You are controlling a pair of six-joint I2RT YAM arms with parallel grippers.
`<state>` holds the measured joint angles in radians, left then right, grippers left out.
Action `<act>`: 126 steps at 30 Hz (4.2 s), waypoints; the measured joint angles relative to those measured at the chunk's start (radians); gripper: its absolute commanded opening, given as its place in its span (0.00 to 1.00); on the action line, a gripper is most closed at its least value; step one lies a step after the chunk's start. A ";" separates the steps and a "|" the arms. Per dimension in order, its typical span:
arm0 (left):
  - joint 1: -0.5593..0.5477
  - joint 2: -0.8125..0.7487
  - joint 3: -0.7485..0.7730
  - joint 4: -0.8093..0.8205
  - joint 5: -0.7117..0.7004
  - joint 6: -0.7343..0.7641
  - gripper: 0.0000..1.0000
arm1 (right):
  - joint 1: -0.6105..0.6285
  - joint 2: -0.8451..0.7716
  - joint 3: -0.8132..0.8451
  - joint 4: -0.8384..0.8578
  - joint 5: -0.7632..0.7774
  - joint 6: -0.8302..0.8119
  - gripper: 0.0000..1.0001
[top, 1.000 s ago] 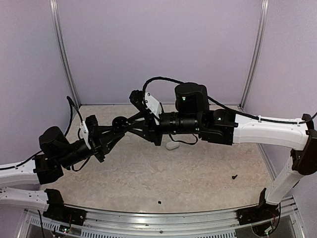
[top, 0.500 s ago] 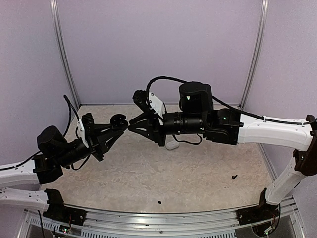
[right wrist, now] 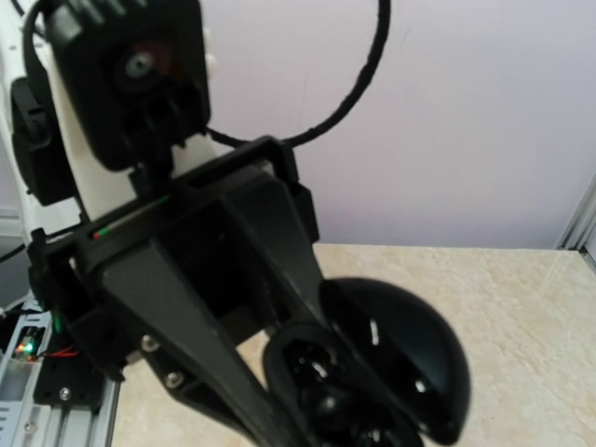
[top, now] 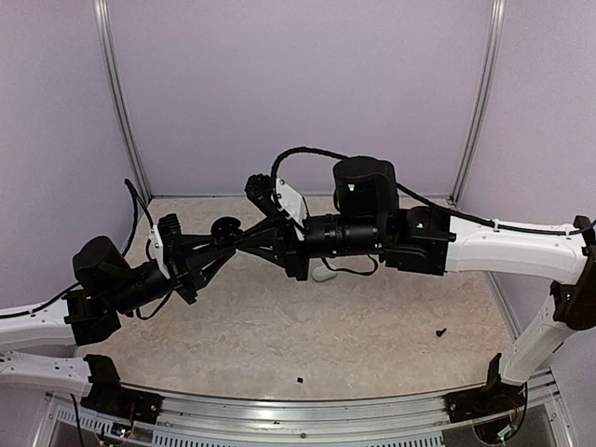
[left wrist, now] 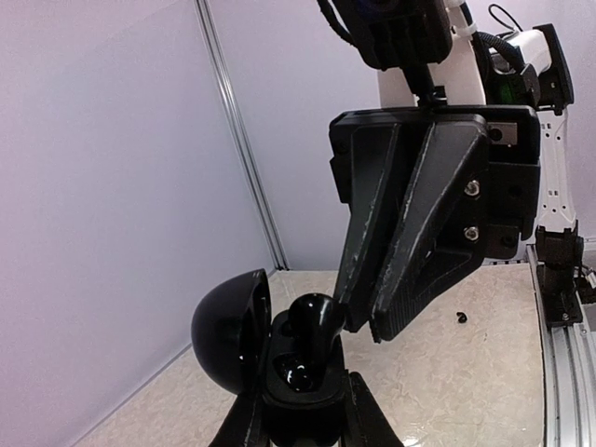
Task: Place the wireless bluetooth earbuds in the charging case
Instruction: Insert the right earbud into the right side groove of the charging case, then move the left earbud to the center of the board.
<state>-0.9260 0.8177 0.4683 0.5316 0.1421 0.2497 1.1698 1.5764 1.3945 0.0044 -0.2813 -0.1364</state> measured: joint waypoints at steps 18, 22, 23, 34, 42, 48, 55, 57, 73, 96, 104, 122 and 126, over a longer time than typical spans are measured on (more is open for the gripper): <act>0.001 0.007 0.000 0.000 0.003 0.001 0.00 | 0.006 0.012 0.003 0.004 0.053 0.005 0.06; 0.001 0.008 0.000 0.000 0.001 0.002 0.00 | 0.006 0.012 0.003 0.008 0.060 0.007 0.06; 0.000 0.009 0.000 0.000 -0.002 0.005 0.00 | 0.006 0.012 0.003 0.009 0.062 0.008 0.06; -0.012 0.021 0.000 -0.002 -0.018 0.019 0.00 | 0.006 0.012 0.003 0.019 0.099 0.020 0.05; -0.013 0.021 0.005 -0.005 -0.019 0.025 0.00 | 0.006 0.013 0.008 0.019 0.099 0.021 0.04; -0.013 0.022 0.010 -0.006 -0.012 0.025 0.00 | 0.006 0.019 0.017 0.019 0.076 0.016 0.04; -0.013 0.029 0.010 -0.011 0.005 0.028 0.00 | 0.006 0.029 0.019 0.019 0.030 -0.004 0.12; -0.013 0.029 0.010 -0.012 0.006 0.028 0.00 | 0.006 0.031 0.024 0.013 0.019 -0.006 0.14; -0.009 0.029 0.010 -0.023 0.040 0.013 0.00 | 0.005 0.043 0.039 0.005 0.001 -0.030 0.22; 0.055 0.055 0.009 0.055 0.090 -0.113 0.00 | -0.169 -0.117 -0.079 -0.056 0.040 0.047 0.69; 0.064 0.093 0.007 0.094 0.076 -0.165 0.00 | -0.349 -0.226 -0.194 -0.257 0.111 0.293 0.75; 0.080 0.136 -0.006 0.150 0.085 -0.202 0.00 | -0.611 -0.454 -0.638 -0.723 0.243 1.011 0.50; 0.083 0.142 -0.006 0.152 0.087 -0.202 0.00 | -0.618 -0.446 -0.647 -0.797 0.321 1.133 0.50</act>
<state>-0.8429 0.9596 0.4622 0.6838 0.2295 0.0479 0.5518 1.1305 0.7475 -0.7921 0.0399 0.9970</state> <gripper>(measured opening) 0.219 0.495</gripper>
